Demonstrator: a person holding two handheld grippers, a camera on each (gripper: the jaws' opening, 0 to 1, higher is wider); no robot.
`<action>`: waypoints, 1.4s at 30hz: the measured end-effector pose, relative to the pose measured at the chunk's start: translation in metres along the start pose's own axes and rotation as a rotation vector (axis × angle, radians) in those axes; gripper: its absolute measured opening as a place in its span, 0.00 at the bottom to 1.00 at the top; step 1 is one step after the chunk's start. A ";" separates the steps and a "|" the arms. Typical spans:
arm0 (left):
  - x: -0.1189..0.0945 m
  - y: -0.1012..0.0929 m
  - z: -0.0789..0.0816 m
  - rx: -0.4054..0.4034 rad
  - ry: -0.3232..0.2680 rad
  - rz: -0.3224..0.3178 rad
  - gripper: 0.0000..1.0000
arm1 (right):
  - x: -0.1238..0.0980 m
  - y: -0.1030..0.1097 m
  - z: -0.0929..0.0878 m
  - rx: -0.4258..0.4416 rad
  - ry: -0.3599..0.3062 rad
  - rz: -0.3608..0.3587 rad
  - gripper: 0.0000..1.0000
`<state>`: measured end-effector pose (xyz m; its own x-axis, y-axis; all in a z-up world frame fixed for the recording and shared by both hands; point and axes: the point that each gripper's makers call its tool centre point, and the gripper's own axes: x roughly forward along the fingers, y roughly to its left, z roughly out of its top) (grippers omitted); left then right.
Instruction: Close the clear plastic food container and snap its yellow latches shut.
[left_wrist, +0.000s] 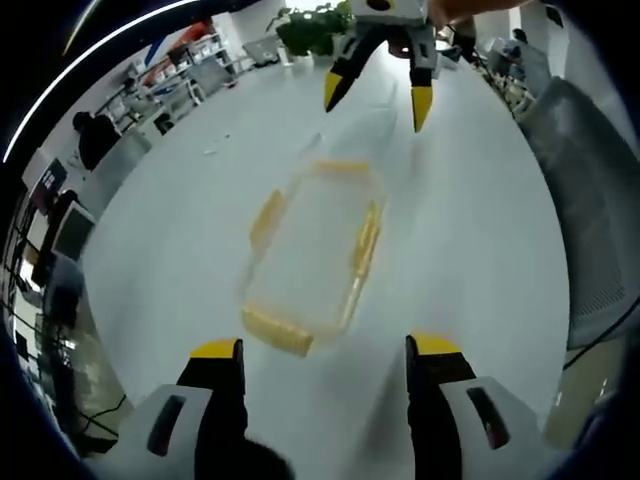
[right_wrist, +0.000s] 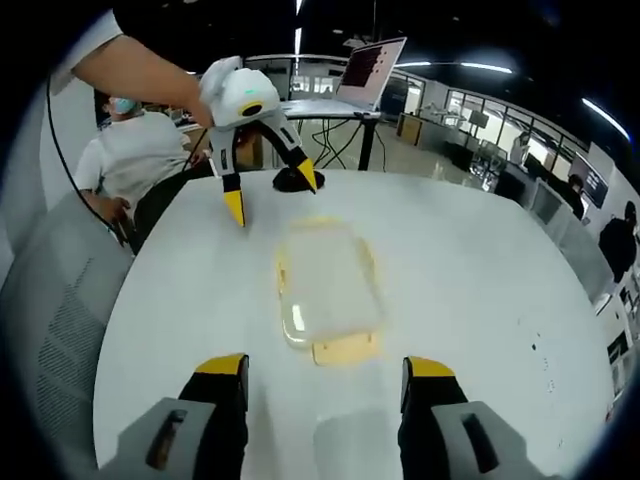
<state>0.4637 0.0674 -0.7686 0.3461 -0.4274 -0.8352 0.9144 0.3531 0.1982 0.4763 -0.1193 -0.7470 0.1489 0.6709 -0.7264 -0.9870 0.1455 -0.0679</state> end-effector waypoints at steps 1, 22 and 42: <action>0.001 0.000 0.000 0.012 0.006 -0.003 0.65 | 0.001 -0.001 0.000 -0.004 0.001 0.003 0.59; 0.015 0.015 -0.011 0.092 0.062 -0.038 0.65 | 0.020 -0.015 0.003 -0.042 0.059 0.046 0.55; 0.027 0.031 -0.013 0.195 0.114 -0.077 0.62 | 0.039 -0.027 -0.002 -0.107 0.150 0.082 0.59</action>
<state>0.4985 0.0777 -0.7918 0.2582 -0.3466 -0.9018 0.9642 0.1512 0.2180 0.5089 -0.0986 -0.7751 0.0647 0.5599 -0.8260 -0.9974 0.0111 -0.0707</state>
